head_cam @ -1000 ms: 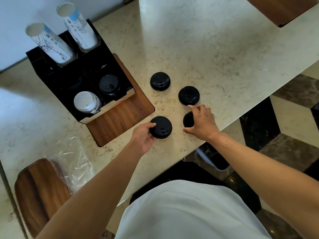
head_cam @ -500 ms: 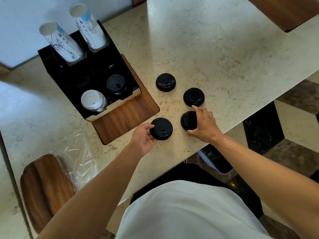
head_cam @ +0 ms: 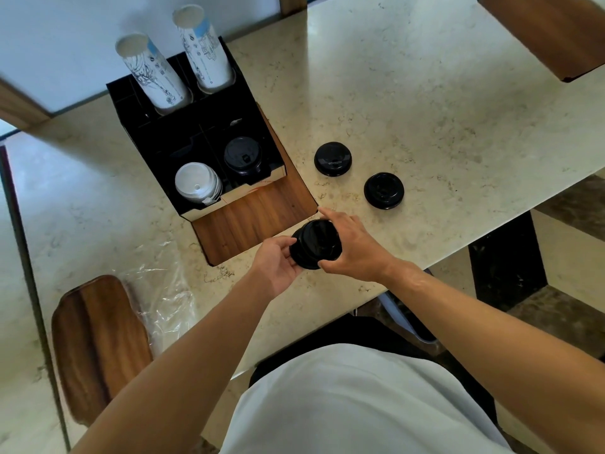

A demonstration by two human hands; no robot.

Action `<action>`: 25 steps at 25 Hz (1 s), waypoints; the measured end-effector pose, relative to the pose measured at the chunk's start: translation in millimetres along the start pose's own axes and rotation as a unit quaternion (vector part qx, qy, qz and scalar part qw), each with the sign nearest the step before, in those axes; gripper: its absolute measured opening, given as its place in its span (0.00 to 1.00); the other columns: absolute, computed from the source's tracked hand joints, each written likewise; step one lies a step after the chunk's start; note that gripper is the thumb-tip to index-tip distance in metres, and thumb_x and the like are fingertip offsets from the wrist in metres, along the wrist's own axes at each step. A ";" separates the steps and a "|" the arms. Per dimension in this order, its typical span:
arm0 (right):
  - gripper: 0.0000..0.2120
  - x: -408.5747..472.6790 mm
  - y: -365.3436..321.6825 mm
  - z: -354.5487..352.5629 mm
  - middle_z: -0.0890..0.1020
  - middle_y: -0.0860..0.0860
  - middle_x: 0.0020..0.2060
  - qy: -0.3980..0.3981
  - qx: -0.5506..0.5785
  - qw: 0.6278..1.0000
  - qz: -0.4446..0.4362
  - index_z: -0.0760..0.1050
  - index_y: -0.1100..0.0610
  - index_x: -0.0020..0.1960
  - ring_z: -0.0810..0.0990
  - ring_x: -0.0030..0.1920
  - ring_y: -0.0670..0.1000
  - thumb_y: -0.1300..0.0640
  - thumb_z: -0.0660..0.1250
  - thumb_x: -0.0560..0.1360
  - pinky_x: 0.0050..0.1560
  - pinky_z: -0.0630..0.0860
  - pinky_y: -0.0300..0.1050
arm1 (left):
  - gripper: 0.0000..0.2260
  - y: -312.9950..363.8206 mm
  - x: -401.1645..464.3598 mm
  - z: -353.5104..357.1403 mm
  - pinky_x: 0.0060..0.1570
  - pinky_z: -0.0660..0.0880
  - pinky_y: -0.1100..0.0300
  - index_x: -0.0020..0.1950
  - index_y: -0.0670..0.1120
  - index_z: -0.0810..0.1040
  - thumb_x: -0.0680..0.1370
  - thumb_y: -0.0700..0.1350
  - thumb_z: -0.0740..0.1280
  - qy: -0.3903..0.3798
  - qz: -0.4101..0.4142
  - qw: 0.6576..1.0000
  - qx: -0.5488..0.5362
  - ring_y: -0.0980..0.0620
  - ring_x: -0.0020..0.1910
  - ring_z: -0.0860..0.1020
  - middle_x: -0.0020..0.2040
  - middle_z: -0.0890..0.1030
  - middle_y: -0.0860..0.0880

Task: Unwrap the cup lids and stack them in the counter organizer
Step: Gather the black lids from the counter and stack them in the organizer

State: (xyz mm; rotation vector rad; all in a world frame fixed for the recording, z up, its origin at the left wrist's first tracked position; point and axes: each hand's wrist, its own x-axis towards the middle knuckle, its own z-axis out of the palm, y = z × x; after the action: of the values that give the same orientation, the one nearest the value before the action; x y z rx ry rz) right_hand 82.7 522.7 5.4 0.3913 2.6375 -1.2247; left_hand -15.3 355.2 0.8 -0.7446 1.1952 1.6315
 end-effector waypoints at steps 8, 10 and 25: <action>0.49 7.4 -4.8 6.3 0.69 0.47 0.72 -0.041 -0.009 0.999 -0.019 0.55 0.47 0.80 0.63 0.71 0.51 0.50 0.78 0.67 0.73 0.68 0.52 | 0.12 -1.1 -0.3 1.2 0.49 0.84 0.50 0.59 0.40 0.82 0.78 0.44 0.72 -0.011 0.017 1.000 0.004 0.41 0.56 0.83 0.54 0.86 0.40; 0.49 7.9 -1.9 4.3 0.69 0.48 0.73 -0.043 -0.005 0.999 -0.018 0.55 0.47 0.81 0.63 0.71 0.52 0.51 0.78 0.67 0.73 0.68 0.52 | 0.11 -1.1 0.1 8.3 0.45 0.84 0.52 0.57 0.38 0.82 0.76 0.37 0.73 -0.019 0.024 0.999 0.030 0.41 0.52 0.85 0.53 0.85 0.39; 0.28 39.4 89.6 -74.5 0.69 0.58 0.68 0.180 -0.122 0.964 0.153 0.74 0.56 0.68 0.66 0.69 0.60 0.51 0.76 0.71 0.71 0.69 0.57 | 0.11 5.9 39.3 56.6 0.49 0.84 0.52 0.56 0.41 0.80 0.74 0.33 0.73 0.052 0.015 0.998 0.029 0.43 0.56 0.82 0.53 0.85 0.42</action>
State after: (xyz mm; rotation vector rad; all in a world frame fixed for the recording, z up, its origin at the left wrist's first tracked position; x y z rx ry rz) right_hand 68.8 641.5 -23.1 1.0143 2.8276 -0.7810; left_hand -31.9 421.1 -12.1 -0.7845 1.3282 1.5920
